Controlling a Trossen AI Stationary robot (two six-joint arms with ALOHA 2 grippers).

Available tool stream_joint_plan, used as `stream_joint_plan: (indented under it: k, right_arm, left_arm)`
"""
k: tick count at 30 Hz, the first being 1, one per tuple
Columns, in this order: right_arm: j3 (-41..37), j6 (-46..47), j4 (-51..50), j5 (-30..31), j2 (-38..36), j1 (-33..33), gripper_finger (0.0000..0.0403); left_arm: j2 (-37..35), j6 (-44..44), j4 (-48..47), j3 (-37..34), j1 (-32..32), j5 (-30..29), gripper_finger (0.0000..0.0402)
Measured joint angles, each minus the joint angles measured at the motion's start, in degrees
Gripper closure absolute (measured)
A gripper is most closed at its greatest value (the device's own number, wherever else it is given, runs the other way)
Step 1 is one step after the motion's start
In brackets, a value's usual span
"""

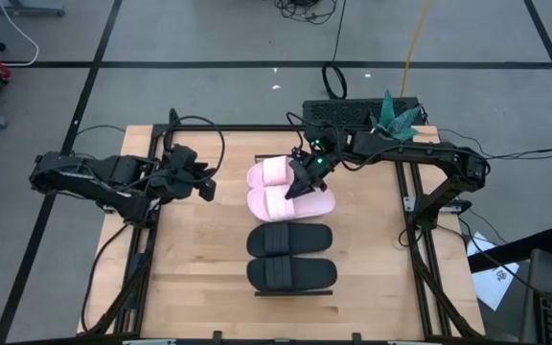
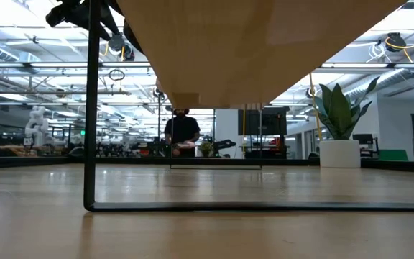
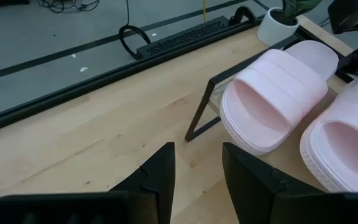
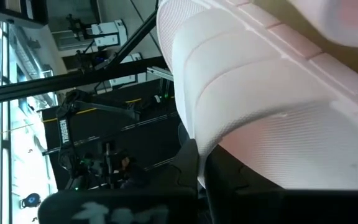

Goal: Pick and place slides into the shelf
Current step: Put the pink slides on the shelf

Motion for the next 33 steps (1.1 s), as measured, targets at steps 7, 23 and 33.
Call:
stream_joint_plan:
  k: [7, 23, 33]
  right_arm:
    - [0.04, -0.20, -0.92, -1.50, 1.38, 0.60, 0.0403]
    - [0.00, -0.19, 1.98, -3.34, 2.71, 0.98, 0.0403]
    - [-0.02, -0.40, 2.91, -3.28, 2.69, 0.74, 0.0394]
  left_arm:
    - [0.00, -0.02, 0.00, 0.02, 0.00, 0.00, 0.0272]
    - [0.00, -0.07, 0.00, 0.02, 0.00, 0.00, 0.0272]
    - [0.00, -0.07, 0.00, 0.02, 0.00, 0.02, 0.0272]
